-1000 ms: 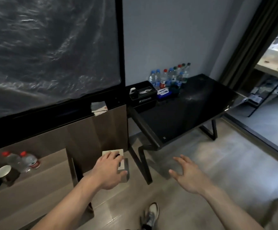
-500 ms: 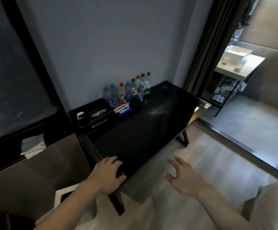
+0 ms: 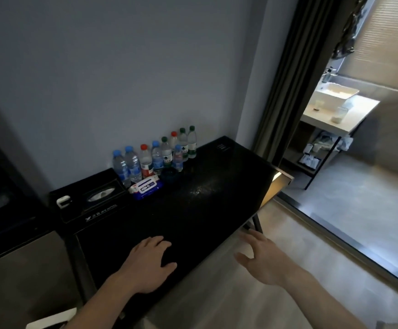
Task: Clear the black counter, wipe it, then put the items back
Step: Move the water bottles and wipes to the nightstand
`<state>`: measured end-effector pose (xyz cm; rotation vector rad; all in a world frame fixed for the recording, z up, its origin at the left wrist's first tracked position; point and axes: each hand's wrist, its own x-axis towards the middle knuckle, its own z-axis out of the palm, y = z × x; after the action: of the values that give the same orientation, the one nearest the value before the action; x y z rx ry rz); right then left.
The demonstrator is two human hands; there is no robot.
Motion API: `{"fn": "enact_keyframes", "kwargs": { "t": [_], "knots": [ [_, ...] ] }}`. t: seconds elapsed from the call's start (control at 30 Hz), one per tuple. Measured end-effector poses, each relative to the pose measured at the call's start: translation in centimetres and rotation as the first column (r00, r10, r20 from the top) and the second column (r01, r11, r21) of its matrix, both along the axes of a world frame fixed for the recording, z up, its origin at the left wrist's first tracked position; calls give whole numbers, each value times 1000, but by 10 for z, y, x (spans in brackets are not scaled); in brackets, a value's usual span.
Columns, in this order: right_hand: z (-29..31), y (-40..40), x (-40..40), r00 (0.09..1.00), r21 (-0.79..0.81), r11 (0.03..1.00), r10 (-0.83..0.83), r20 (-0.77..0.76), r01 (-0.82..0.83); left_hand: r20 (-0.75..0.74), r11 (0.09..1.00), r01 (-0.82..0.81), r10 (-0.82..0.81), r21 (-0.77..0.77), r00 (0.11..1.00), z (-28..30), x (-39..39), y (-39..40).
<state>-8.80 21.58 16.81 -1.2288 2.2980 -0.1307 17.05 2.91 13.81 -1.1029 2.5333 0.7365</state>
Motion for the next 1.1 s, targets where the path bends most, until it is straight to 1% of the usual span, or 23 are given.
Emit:
{"fn": "enact_keyframes", "kwargs": {
  "t": [0.13, 0.3, 0.43, 0.57, 0.8, 0.87, 0.97, 1.1],
  "knots": [
    [6, -16, -72, 997, 20, 997, 74, 2, -74, 40, 993, -118, 117, 2, 992, 6, -38, -11],
    [15, -62, -162, 986, 39, 985, 169, 8, -170, 15, 967, -250, 251, -44, 968, 15, -94, -24],
    [8, -108, -200, 970, 41, 970, 237, 53, -239, 2, 955, -296, 296, -31, 955, 19, -128, -36],
    [-1, -160, -232, 953, 41, 953, 297, 64, -300, 10, 937, -348, 348, -38, 937, 19, -156, -67],
    [-2, -239, -287, 943, 101, 938, 328, 55, -332, 4, 943, -330, 331, -44, 944, 8, -218, -151],
    [-3, -262, -304, 945, 82, 942, 324, 36, -326, -5, 951, -306, 306, -50, 952, 7, -240, -178],
    [-4, -293, -324, 947, 111, 940, 321, 21, -322, 14, 963, -265, 266, -56, 964, 10, -267, -212],
    [-3, -346, -345, 927, 118, 920, 374, 23, -374, 15, 964, -243, 246, -107, 969, 17, -301, -263]
  ]
}}
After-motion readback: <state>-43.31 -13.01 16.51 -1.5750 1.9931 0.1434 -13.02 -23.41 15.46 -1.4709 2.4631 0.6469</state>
